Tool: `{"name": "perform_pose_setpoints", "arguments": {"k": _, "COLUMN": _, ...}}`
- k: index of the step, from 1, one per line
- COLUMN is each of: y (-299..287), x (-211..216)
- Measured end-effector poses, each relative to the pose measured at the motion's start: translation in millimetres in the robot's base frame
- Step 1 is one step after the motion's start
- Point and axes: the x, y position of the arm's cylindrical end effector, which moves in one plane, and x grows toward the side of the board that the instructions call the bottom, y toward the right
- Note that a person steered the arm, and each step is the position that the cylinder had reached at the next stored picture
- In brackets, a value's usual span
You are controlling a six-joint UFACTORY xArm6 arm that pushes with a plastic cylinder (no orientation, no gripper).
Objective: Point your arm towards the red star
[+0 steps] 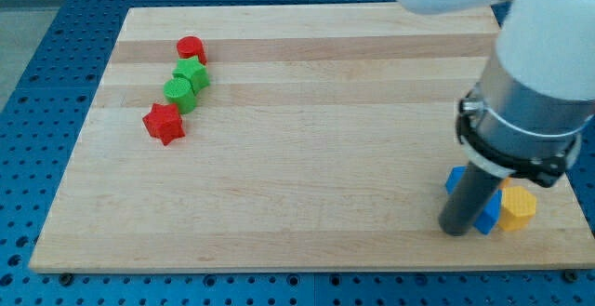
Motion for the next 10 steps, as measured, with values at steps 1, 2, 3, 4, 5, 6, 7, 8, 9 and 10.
{"name": "perform_pose_setpoints", "arguments": {"k": 1, "y": -69.9, "x": -7.8}}
{"name": "perform_pose_setpoints", "arguments": {"k": 2, "y": -152.9, "x": -25.3}}
{"name": "perform_pose_setpoints", "arguments": {"k": 3, "y": -230.5, "x": -39.5}}
{"name": "perform_pose_setpoints", "arguments": {"k": 4, "y": -304.3, "x": -56.4}}
{"name": "perform_pose_setpoints", "arguments": {"k": 5, "y": -362.6, "x": -69.3}}
{"name": "perform_pose_setpoints", "arguments": {"k": 6, "y": -392.9, "x": -69.5}}
{"name": "perform_pose_setpoints", "arguments": {"k": 7, "y": -395.3, "x": -102.7}}
{"name": "perform_pose_setpoints", "arguments": {"k": 8, "y": -387.9, "x": -165.9}}
{"name": "perform_pose_setpoints", "arguments": {"k": 9, "y": -387.9, "x": -165.9}}
{"name": "perform_pose_setpoints", "arguments": {"k": 10, "y": -357.9, "x": -163.0}}
